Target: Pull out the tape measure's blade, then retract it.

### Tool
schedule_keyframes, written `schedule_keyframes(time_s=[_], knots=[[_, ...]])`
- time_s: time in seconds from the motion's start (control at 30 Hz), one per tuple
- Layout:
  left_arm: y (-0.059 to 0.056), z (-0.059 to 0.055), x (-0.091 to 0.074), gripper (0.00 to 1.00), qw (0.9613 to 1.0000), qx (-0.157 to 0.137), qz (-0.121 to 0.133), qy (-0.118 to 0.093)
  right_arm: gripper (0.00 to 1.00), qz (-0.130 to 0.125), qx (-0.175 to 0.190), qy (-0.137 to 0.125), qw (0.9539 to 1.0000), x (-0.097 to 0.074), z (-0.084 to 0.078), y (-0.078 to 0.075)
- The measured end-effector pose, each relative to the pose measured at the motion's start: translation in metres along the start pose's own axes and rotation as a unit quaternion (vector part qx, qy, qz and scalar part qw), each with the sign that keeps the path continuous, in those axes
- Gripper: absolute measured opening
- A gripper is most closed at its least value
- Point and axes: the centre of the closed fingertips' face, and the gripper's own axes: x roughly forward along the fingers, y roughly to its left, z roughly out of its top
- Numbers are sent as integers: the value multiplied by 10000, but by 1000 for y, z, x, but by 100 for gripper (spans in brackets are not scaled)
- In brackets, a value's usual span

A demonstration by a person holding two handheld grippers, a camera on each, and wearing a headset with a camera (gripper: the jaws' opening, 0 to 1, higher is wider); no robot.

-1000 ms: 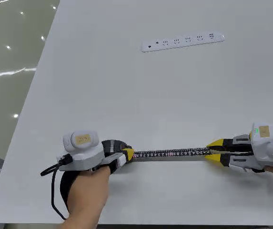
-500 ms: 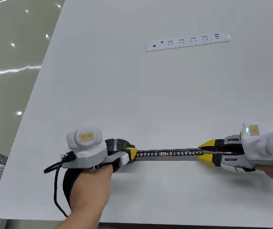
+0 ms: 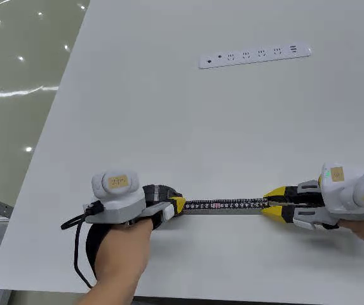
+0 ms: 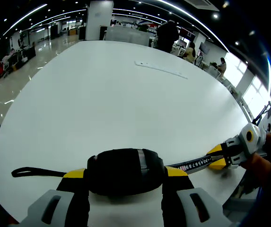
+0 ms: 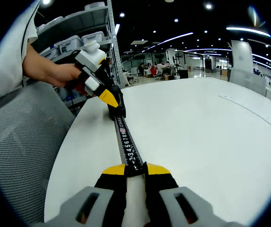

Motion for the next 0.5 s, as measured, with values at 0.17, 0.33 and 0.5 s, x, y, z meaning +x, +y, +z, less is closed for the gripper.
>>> schedule_keyframes(time_s=[0.17, 0.33, 0.5], knots=[[0, 0, 0, 59, 10000, 0, -6, 0, 12, 150, -72, -65, 9998, 16, 8, 5], [0, 0, 0, 59, 10000, -5, -20, -1, 12, 223, -107, -80, 9997, 33, 13, 7], [0, 0, 0, 59, 10000, -9, -29, -15, 13, 292, -94, -119, 9995, 44, 19, 10]])
